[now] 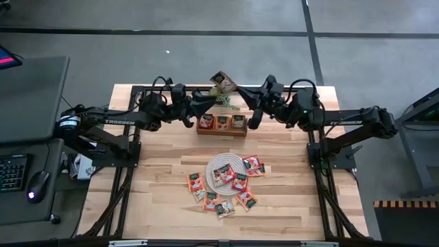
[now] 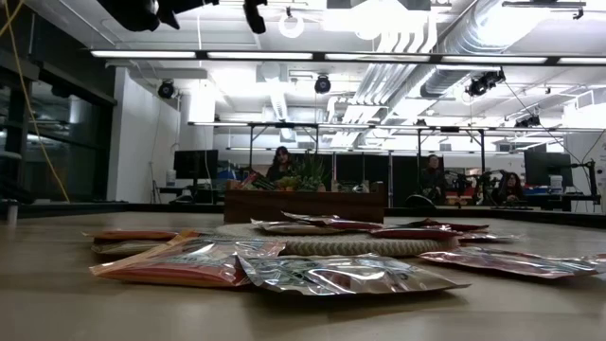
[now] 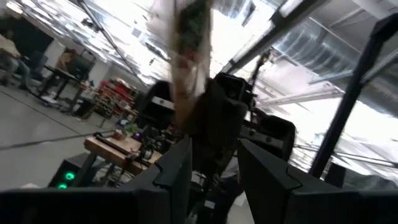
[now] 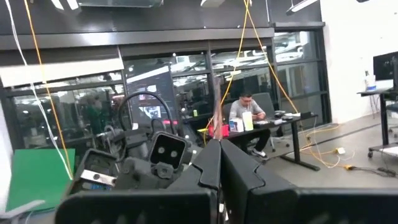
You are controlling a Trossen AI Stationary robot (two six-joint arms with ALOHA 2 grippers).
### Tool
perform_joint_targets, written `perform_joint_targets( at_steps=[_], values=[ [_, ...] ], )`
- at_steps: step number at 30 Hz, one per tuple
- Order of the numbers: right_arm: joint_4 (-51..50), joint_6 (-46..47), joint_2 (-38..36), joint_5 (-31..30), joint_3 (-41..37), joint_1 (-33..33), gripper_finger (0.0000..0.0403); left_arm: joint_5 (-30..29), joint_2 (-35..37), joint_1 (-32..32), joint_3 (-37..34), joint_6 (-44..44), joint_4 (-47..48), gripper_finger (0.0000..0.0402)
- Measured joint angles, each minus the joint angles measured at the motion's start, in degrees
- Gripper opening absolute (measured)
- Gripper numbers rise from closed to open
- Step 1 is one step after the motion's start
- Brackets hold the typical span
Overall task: Pick & Place Tea
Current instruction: Put the light brown tea bag into the right section of the wooden organizer
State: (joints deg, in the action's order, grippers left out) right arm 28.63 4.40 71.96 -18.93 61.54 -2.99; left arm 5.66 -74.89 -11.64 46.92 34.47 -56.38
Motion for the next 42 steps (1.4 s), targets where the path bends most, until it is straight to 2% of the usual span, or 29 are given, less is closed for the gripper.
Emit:
perform_joint_targets(
  at_steps=[12, 29, 35, 42],
  values=[
    [-0.49, 2.21, 0.39, 1.12, -0.02, 0.49, 0.0000, -3.68, 0.00, 0.00, 0.00, -3.21, 1.24, 0.0129],
    [-1.54, 3.31, 0.44, 1.74, -0.02, 0.49, 0.0000, -3.88, 0.00, 0.00, 1.67, -5.68, 1.24, 0.0129],
    [-1.51, 3.39, 0.44, 1.75, -0.02, 0.49, 0.0000, -3.83, 0.02, 0.00, 4.11, -7.66, 6.42, 0.0129],
    [-1.64, 4.39, 0.44, 2.64, -0.02, 0.49, 0.0000, -3.92, 0.02, 0.00, 4.81, -7.68, 7.02, 0.0129]
  ],
)
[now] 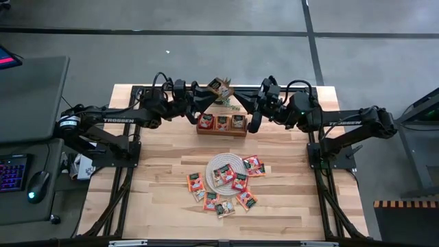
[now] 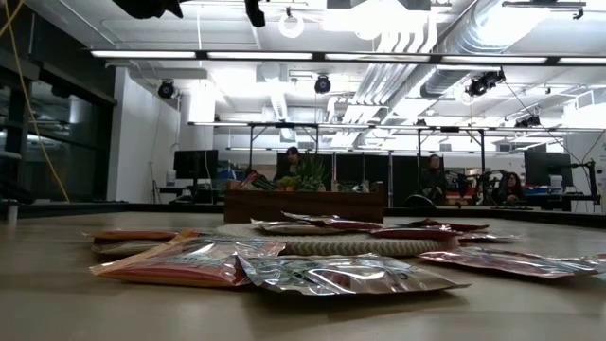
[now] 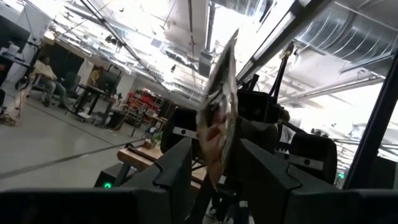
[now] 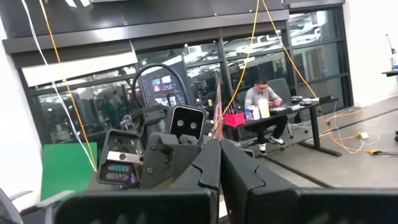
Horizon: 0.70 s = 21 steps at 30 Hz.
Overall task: Pick & Place Tea
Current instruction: Put the light brown tea bag into the right section of the wooden organizer
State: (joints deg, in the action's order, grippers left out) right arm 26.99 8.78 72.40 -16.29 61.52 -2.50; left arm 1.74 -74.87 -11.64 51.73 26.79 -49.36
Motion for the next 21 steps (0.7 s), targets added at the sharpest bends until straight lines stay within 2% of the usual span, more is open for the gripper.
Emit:
perform_joint_targets(
  at_steps=[21],
  values=[
    [-0.18, 1.74, 0.02, 0.63, 0.00, 0.00, 0.0000, -1.20, 0.00, 0.00, 0.02, 0.06, -0.18, 0.0126]
  ],
)
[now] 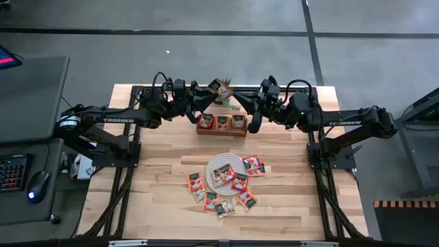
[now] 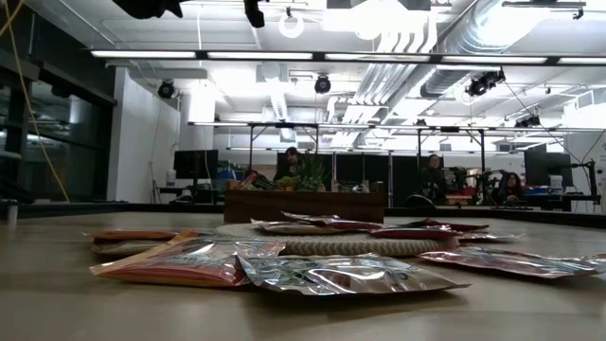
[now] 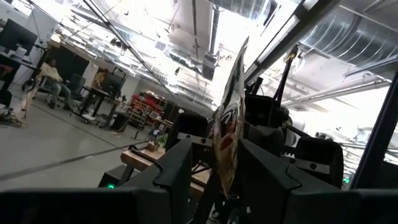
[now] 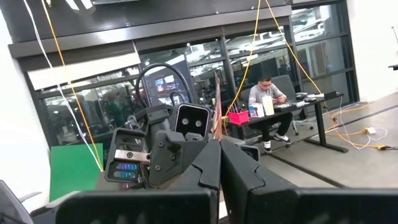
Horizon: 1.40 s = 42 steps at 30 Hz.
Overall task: Pick & Place Tea
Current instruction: Put the light brown tea bag into the right section of the wooden organizer
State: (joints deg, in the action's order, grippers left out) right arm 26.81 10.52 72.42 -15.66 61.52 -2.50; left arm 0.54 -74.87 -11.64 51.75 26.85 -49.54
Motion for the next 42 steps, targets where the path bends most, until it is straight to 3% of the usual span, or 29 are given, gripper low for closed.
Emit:
perform_joint_targets(
  at_steps=[4, 9, 24, 35, 42],
  values=[
    [-0.02, 0.00, 0.00, 0.00, 0.00, 0.00, 0.0000, 0.68, 0.00, 0.00, 0.00, 0.13, 0.01, 0.0092],
    [-0.29, 0.00, 0.00, -0.04, 0.00, 0.00, 0.0000, 0.72, 0.00, 0.00, 0.00, 0.16, 0.10, 0.0010],
    [-0.93, -0.04, -0.01, 2.80, 0.00, -0.02, 0.0010, -0.94, 0.00, 0.02, 0.00, -0.07, 1.46, 0.0000],
    [-6.08, 0.00, -3.45, 2.82, 0.00, 0.00, 0.0104, 0.60, 0.00, 0.00, 0.00, -0.75, 2.15, 0.0000],
    [-16.51, 5.42, -8.02, 6.54, 0.02, -1.62, 0.0160, 9.11, 0.00, 0.00, -0.02, 0.55, 8.23, 0.0000]
  ],
)
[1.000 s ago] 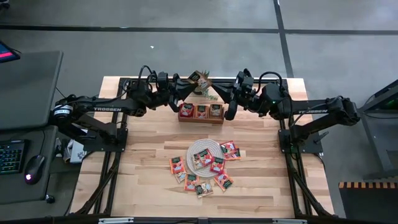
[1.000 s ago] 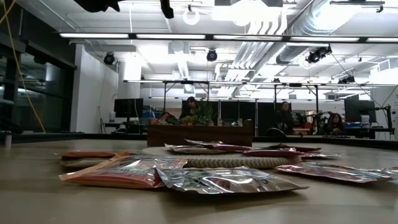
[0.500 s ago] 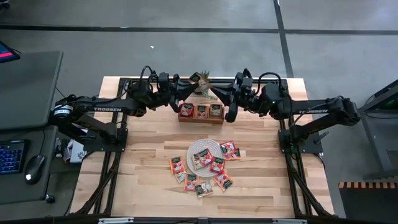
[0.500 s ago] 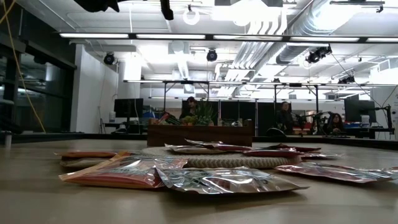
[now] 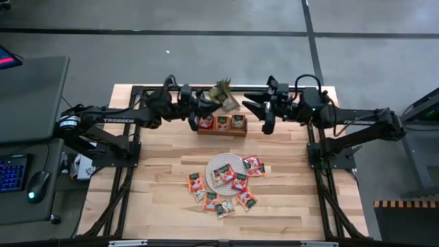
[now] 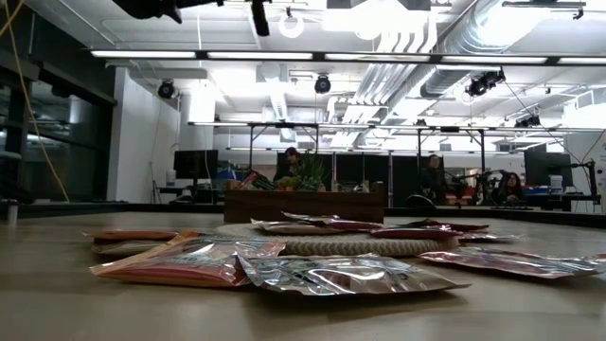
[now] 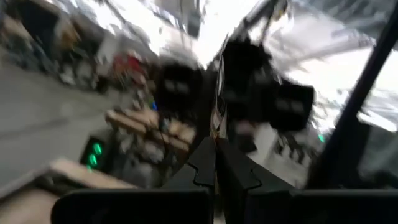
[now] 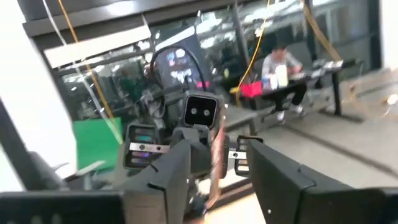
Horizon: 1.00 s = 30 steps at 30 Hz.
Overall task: Pick & Place Tea
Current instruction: Put the light brown tea bag into the right section of the wooden organizer
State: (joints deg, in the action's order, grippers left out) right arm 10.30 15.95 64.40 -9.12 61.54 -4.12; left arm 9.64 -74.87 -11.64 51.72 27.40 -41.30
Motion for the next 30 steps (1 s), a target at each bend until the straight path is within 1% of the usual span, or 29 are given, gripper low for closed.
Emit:
perform_joint_targets(
  at_steps=[4, 6, 9, 12, 14, 17, 20, 22, 25, 28, 30],
  values=[
    [-6.06, 4.26, -1.51, 6.98, 0.02, -2.67, 0.0181, 5.24, 0.00, 0.00, 0.00, 1.35, 5.16, 0.0000],
    [-10.79, 5.86, -1.77, 11.16, 1.42, -4.05, 0.0187, 6.93, 0.00, 0.00, 0.24, 1.49, 8.75, 0.0000],
    [-18.43, 5.37, -1.17, 16.19, 5.13, -5.45, 0.0191, 8.94, -0.04, 0.00, 4.27, -1.51, 20.27, 0.0000],
    [-24.77, 2.38, -0.20, 17.02, 9.12, -5.68, 0.0191, 9.14, -0.04, 0.02, 11.71, -9.40, 35.97, 0.0000],
    [-28.87, 0.38, 0.56, 17.05, 11.64, -5.68, 0.0191, 7.34, -0.04, 0.05, 17.18, -14.93, 46.28, 0.0000],
    [-33.71, -1.48, 1.97, 16.68, 14.31, -5.66, 0.0191, 2.55, -0.02, 0.09, 23.66, -21.88, 57.71, 0.0000],
    [-36.21, -3.03, 4.18, 16.55, 16.07, -5.66, 0.0191, -2.21, -0.02, 0.78, 27.95, -27.34, 65.50, 0.0000],
    [-37.53, -4.27, 6.04, 17.08, 17.91, -5.66, 0.0191, -4.07, -0.02, 0.96, 30.08, -29.97, 69.74, 0.0000],
    [-40.58, -6.69, 9.59, 18.25, 23.03, -5.66, 0.0191, -4.55, -0.02, 0.97, 31.60, -31.72, 73.68, 0.0000],
    [-46.45, -10.25, 14.02, 18.42, 29.30, -5.66, 0.0191, -5.81, -0.15, 1.90, 31.67, -33.09, 74.88, 0.0000],
    [-50.50, -12.34, 17.15, 17.79, 33.45, -5.66, 0.0191, -6.54, -1.55, 2.89, 31.86, -33.58, 73.95, 0.0000]
  ],
)
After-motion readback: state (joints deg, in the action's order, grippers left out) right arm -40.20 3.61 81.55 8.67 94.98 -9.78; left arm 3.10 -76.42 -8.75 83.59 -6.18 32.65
